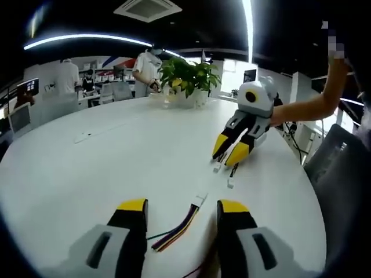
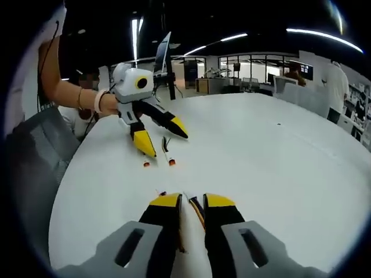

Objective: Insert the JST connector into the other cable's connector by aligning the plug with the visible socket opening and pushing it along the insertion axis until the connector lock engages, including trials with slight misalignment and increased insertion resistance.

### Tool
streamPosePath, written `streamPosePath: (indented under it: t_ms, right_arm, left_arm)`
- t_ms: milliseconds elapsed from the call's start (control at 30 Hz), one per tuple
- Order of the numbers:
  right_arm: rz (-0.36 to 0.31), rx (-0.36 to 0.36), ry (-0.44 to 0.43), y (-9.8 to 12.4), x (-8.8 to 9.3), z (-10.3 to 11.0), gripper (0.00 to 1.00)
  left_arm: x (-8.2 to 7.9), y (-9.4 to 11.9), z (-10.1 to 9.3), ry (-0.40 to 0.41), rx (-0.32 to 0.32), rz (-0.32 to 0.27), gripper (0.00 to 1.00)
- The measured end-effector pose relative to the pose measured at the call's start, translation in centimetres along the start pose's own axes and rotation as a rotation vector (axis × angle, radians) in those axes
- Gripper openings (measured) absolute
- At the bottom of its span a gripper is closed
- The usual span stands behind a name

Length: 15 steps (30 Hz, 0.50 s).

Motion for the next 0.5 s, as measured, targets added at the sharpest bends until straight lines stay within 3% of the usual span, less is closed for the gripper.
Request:
streamPosePath:
  t_ms: [67, 233, 500]
  right_arm:
    - [0.01, -0.02, 0.063, -0.12, 0.04, 0.03, 0.15]
    - [0.02, -0.034, 0.07, -0.23, 0.21, 0.08, 0.14]
    - [0.023, -0.044, 0.078, -0.35, 0.37, 0.11, 0.13]
  left_arm:
    - [0.01, -0.12, -0.09, -0.009, 0.024, 0.0, 0.44]
    - [0.11, -0.43, -0.4, -0.058, 0.083, 0.002, 0.3]
    - [0.28, -0.95, -0.4, -0.093, 0.096, 0.008, 0.2]
Point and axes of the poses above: the point that each gripper's makers call its tool centre point, and the gripper's own axes: y roughly backward along the fingers, z roughly to its left, x roughly out of its underside, the point moved 9 cm from there along y, roughly backward along the fingers, and after that the axes turned 12 degrees about -z, right-handed, at the moved point
